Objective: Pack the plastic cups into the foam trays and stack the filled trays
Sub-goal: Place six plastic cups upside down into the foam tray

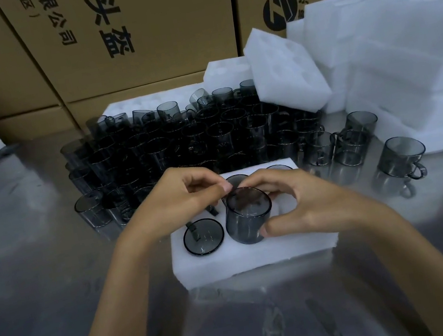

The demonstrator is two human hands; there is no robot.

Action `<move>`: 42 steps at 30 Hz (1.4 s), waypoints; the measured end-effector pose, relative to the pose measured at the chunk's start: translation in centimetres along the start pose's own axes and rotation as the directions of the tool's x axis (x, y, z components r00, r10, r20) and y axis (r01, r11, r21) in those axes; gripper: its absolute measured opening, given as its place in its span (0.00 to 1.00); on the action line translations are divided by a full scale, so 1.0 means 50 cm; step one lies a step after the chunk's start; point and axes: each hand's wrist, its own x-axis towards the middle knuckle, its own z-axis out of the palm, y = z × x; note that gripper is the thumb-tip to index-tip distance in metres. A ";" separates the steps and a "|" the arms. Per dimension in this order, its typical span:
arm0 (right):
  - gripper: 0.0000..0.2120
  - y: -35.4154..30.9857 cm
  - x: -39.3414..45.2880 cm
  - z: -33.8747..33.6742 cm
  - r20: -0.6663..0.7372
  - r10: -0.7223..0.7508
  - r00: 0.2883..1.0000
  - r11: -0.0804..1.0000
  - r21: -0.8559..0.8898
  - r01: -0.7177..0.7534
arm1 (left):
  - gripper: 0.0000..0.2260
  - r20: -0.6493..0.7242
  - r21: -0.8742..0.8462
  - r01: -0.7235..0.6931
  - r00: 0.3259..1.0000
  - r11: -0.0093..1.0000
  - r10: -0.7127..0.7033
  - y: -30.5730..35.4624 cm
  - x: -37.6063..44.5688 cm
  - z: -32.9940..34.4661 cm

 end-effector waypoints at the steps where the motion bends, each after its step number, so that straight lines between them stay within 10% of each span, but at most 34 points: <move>1: 0.23 0.000 0.000 0.000 -0.001 0.000 1.000 1.000 -0.004 0.000 | 0.04 0.009 0.001 -0.001 1.000 1.000 0.001 0.000 0.000 0.000; 19: 0.17 0.013 -0.007 -0.022 -0.018 -0.048 0.999 0.988 -0.150 0.045 | 0.03 0.102 0.048 0.012 0.995 0.999 -0.016 -0.013 0.002 -0.001; 25: 0.19 0.030 -0.004 -0.022 0.008 0.035 0.999 0.949 -0.313 -0.030 | 0.13 0.020 0.352 0.126 0.990 0.927 -0.142 -0.016 0.005 0.013; 35: 0.12 0.026 0.003 -0.016 -0.139 0.011 0.990 0.986 -0.161 -0.034 | 0.21 0.048 0.345 0.113 0.989 0.932 -0.138 -0.020 0.013 0.027; 42: 0.10 0.086 -0.001 -0.081 -0.836 -0.011 0.549 0.845 -0.301 -0.441 | 0.19 -0.024 0.304 0.093 0.996 0.948 -0.089 -0.026 0.016 0.034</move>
